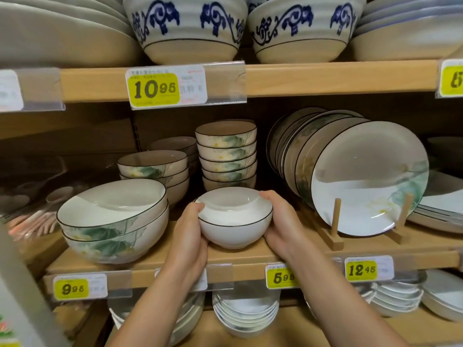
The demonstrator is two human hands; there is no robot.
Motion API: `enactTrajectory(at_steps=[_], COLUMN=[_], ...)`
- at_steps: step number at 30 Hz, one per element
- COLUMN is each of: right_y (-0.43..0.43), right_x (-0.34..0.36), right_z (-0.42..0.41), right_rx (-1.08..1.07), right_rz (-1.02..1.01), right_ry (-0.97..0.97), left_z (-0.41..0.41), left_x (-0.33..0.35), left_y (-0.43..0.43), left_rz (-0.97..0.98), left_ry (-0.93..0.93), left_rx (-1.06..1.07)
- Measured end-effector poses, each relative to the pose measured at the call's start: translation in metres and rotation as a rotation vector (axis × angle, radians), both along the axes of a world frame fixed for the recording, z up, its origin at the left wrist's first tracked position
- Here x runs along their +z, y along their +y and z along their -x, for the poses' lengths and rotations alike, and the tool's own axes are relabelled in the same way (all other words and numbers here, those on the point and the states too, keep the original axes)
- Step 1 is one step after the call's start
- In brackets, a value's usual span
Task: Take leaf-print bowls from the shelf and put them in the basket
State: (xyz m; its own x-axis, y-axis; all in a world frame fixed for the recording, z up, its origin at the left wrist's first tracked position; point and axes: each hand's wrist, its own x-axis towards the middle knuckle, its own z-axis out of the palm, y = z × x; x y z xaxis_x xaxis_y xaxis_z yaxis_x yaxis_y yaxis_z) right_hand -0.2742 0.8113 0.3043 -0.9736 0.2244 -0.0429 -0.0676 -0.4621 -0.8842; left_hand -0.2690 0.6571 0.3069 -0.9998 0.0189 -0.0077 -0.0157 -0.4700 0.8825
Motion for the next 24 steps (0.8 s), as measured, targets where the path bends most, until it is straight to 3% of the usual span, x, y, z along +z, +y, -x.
enactTrajectory(at_steps=[4,8,18,22,24], right_y=[-0.001,-0.002,-0.002,-0.002,-0.002], right_x=[-0.003,-0.005,0.001,-0.001,-0.002], right_z=[-0.001,0.0,0.001,0.003,0.003], right_rx=[-0.008,-0.02,0.024,0.026,0.0], right_rz=[-0.028,-0.07,0.023,0.012,-0.021], right_ry=[0.028,0.034,-0.01,-0.003,0.025], left_z=[0.0,-0.013,0.005,-0.023,-0.035], left_x=[-0.007,-0.02,0.008,-0.006,-0.015], left_y=[0.0,0.005,-0.002,0.01,0.019], left_rz=[0.014,0.312,-0.002,0.119,0.189], left_ry=[0.066,0.227,-0.093,0.06,0.141], left_rx=[0.055,0.198,-0.033,0.161,0.158])
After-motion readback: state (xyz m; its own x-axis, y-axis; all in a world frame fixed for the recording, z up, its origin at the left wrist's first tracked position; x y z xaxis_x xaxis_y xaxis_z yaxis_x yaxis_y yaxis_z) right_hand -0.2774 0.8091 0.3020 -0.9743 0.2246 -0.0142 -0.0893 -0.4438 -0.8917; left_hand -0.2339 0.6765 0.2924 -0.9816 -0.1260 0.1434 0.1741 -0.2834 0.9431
